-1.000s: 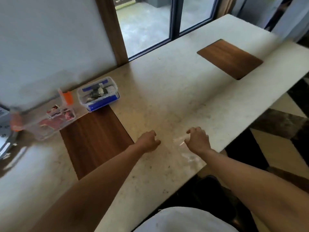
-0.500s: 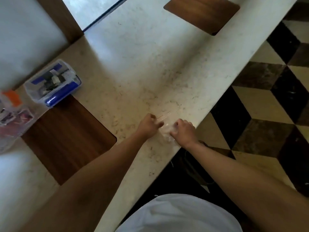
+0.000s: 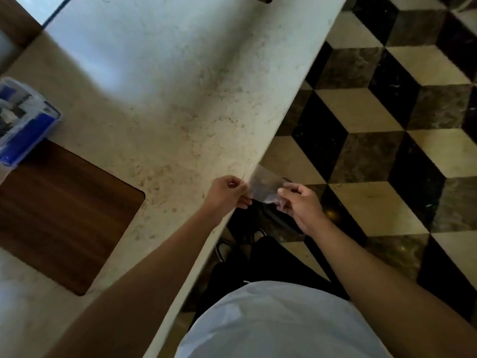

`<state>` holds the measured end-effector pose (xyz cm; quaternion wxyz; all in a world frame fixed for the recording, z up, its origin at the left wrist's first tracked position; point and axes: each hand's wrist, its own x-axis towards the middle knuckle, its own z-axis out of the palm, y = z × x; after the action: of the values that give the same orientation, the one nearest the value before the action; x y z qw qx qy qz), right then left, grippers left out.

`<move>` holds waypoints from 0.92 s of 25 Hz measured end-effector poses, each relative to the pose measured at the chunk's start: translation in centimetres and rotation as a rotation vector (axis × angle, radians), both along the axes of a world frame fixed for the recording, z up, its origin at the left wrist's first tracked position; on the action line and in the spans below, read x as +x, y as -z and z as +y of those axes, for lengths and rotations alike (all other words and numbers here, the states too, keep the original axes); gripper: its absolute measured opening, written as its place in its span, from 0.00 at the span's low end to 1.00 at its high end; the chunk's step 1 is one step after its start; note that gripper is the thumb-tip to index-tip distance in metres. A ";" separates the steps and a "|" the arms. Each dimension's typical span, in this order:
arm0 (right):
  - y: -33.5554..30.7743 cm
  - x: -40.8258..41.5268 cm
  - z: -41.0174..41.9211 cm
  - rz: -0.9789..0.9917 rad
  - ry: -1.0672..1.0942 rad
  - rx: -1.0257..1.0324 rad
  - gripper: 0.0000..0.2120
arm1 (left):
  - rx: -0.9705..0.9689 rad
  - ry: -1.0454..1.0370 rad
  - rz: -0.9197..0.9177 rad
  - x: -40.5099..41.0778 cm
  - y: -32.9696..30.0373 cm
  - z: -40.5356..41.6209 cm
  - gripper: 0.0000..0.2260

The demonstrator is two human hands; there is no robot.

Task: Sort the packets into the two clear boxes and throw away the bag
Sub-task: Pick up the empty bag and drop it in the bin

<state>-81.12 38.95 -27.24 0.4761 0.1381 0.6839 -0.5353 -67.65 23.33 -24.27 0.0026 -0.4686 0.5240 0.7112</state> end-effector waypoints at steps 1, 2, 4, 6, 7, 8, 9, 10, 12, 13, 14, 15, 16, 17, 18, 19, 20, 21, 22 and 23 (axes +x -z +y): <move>0.5 -0.4 1.6 0.002 0.030 0.027 0.10 | -0.017 0.039 -0.036 -0.6 0.2 1.4 0.06; 0.9 -0.8 3.2 0.033 0.034 0.065 0.10 | -0.038 0.074 -0.081 -1.4 0.8 2.8 0.06; 2.2 -2.3 6.3 0.110 0.001 0.125 0.11 | -0.104 0.152 -0.187 -3.2 2.6 5.3 0.08; 3.9 -4.0 8.7 0.166 -0.018 0.160 0.10 | -0.161 0.217 -0.277 -5.5 5.0 7.1 0.09; 5.2 -4.9 9.7 0.176 -0.022 0.179 0.10 | -0.175 0.246 -0.313 -6.7 6.6 7.7 0.10; 7.3 -6.0 10.8 0.169 -0.025 0.200 0.09 | -0.177 0.277 -0.350 -8.2 8.9 8.5 0.11; 9.8 -7.3 11.7 0.145 -0.032 0.216 0.10 | -0.176 0.305 -0.389 -9.9 11.8 9.4 0.12; 12.8 -8.7 12.6 0.111 -0.046 0.228 0.11 | -0.174 0.319 -0.428 -11.6 15.2 10.2 0.12; 19.5 -11.3 14.2 0.051 -0.106 0.262 0.14 | -0.163 0.314 -0.483 -14.6 22.5 11.9 0.12; 22.8 -12.5 14.7 0.041 -0.140 0.286 0.14 | -0.165 0.327 -0.479 -16.0 26.0 12.7 0.10; 26.3 -13.5 15.0 0.052 -0.191 0.328 0.13 | -0.182 0.350 -0.470 -17.0 29.5 13.4 0.07; 29.6 -14.3 15.1 0.069 -0.243 0.363 0.12 | -0.220 0.377 -0.475 -17.9 32.4 13.8 0.06; 32.4 -14.8 15.0 0.076 -0.276 0.398 0.10 | -0.272 0.410 -0.486 -18.4 35.0 13.9 0.04; 35.6 -15.0 14.9 0.052 -0.289 0.422 0.08 | -0.322 0.441 -0.517 -18.9 38.0 14.3 0.04; 38.9 -15.1 14.9 0.028 -0.320 0.442 0.08 | -0.369 0.463 -0.544 -19.3 40.9 14.4 0.03; 41.9 -15.0 14.8 0.029 -0.349 0.464 0.08 | -0.411 0.484 -0.568 -19.6 43.6 14.6 0.03; 44.5 -14.8 14.5 0.037 -0.361 0.490 0.08 | -0.444 0.505 -0.587 -19.8 46.2 14.7 0.04; 47.0 -14.5 14.3 0.036 -0.347 0.490 0.08 | -0.463 0.530 -0.611 -20.0 48.6 14.8 0.05; 49.2 -14.2 14.0 0.026 -0.306 0.484 0.10 | -0.481 0.555 -0.636 -20.1 50.9 14.8 0.06; 50.9 -13.9 13.6 0.015 -0.265 0.481 0.14 | -0.491 0.580 -0.662 -20.3 52.7 14.6 0.07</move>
<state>-95.03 52.50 -78.16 0.4906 0.1526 0.8069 -0.2914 -88.00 37.95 -76.94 0.2560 -0.4909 0.7556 0.3499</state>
